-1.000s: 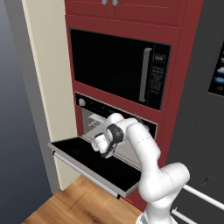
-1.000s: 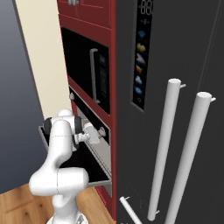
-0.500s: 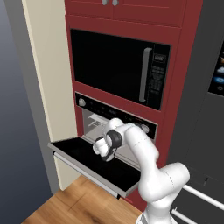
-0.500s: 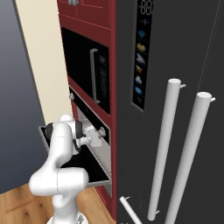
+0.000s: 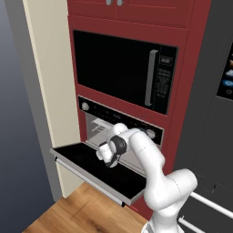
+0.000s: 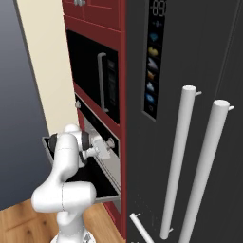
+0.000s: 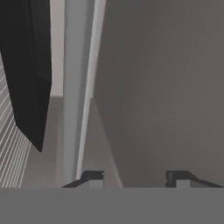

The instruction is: Take the baked cake out of the oven and place it on the plate for cooling. Then close the oven door.

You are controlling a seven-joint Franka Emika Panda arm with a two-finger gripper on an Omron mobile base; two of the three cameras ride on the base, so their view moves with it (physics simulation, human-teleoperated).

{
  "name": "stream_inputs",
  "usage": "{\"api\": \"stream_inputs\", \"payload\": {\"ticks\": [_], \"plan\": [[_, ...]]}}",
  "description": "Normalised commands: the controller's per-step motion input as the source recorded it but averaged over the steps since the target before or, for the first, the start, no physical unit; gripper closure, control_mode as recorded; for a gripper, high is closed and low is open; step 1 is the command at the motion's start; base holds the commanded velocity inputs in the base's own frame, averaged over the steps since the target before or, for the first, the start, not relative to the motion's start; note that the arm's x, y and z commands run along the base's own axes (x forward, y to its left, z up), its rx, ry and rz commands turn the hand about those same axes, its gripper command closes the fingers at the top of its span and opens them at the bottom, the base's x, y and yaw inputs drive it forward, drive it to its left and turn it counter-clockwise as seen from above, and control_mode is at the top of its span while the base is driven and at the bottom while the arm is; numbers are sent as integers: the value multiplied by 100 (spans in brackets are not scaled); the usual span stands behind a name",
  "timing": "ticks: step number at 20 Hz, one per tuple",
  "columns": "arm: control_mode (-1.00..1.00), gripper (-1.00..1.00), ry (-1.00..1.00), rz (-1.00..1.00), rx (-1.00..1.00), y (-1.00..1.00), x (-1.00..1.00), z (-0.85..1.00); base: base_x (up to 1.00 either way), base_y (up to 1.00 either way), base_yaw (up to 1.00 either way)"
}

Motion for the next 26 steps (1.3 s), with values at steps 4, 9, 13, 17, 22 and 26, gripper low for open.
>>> {"api": "stream_inputs", "payload": {"ticks": [4, 9, 13, 17, 22, 26], "plan": [[-100, -100, 10, -1, 4, 0, -5, -17, 0, 0, 0], [-100, -100, 11, -1, 6, 0, -5, -15, 0, 0, 0], [-100, -100, 12, -1, 7, 0, -8, -14, 0, 0, 0], [-100, -100, 13, 0, 7, 0, -24, -22, 0, 0, 0], [-100, -100, 10, 0, 5, 3, -31, -21, 0, 0, 0], [-100, -100, 2, 0, 2, 0, -1, -5, 0, 0, 0]]}}
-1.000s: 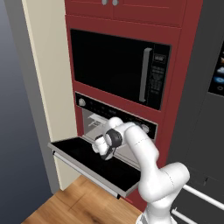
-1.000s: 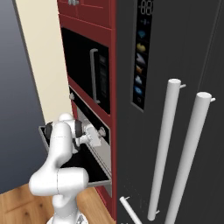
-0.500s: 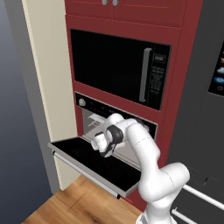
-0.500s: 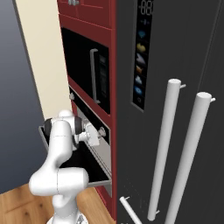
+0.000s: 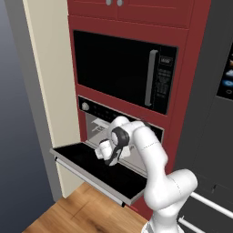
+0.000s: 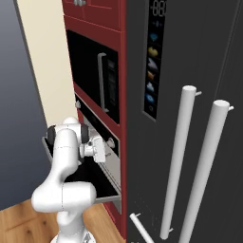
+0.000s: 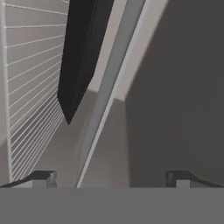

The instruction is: Take the baked cake out of the oven and place it on the plate for cooling. Then close the oven door.

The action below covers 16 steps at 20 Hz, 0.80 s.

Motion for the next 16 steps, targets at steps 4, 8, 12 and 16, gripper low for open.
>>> {"api": "stream_inputs", "payload": {"ticks": [4, 8, 12, 16], "plan": [[-100, -100, 0, 0, 0, 0, 6, 0, 0, 0, 0], [-100, -100, 0, 0, 0, 0, 15, -1, 0, 0, 0], [-100, -100, 0, 0, 0, 0, 28, -10, 0, 0, 0], [-100, -100, 0, 0, 0, -1, 37, -27, 0, 0, 0]]}}
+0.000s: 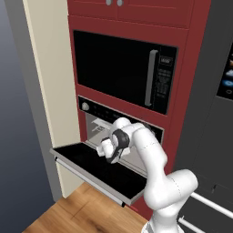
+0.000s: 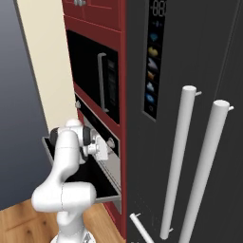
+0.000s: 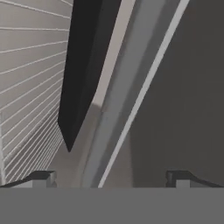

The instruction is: Take the baked cake out of the oven and place it on the plate for cooling. Then close the oven door.

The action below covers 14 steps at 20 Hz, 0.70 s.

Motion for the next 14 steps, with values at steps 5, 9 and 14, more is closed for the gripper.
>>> {"api": "stream_inputs", "payload": {"ticks": [5, 9, 14], "plan": [[-100, -100, 0, 0, 0, -5, 32, -43, 0, 0, 0], [-100, -100, -2, 0, 0, -8, 36, -37, 0, 0, 0], [-100, 100, -5, 0, 0, -5, 33, -9, 0, 0, 0]]}}
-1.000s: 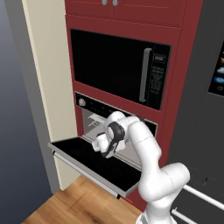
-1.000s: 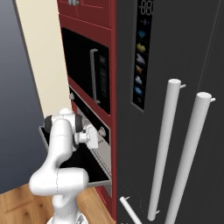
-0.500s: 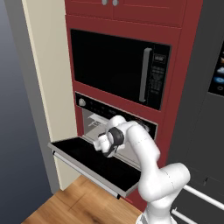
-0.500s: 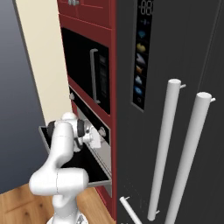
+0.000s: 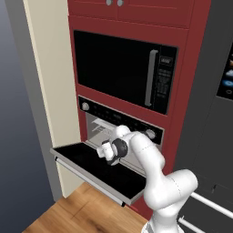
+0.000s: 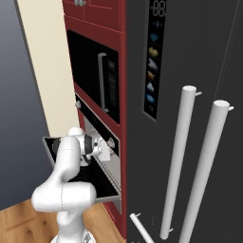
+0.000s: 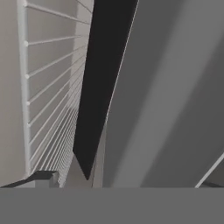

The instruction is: Take the baked cake out of the oven and place it on the plate for cooling. Then close the oven door.

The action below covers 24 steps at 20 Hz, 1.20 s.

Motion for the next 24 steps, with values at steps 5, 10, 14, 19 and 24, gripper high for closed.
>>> {"api": "stream_inputs", "payload": {"ticks": [5, 10, 14, 19, 24], "plan": [[-100, 100, -1, 0, 7, 0, 5, 0, 0, 0, 0], [-100, 100, 0, 0, 16, 0, 0, 0, 0, 0, 0], [-100, 100, 0, 0, 14, 6, 0, 0, 0, 0, 0], [-100, 100, -2, 0, 8, 22, -16, 0, 0, 0, 0], [-100, 100, 0, 2, 7, 50, -49, -1, 0, 0, 0]]}}
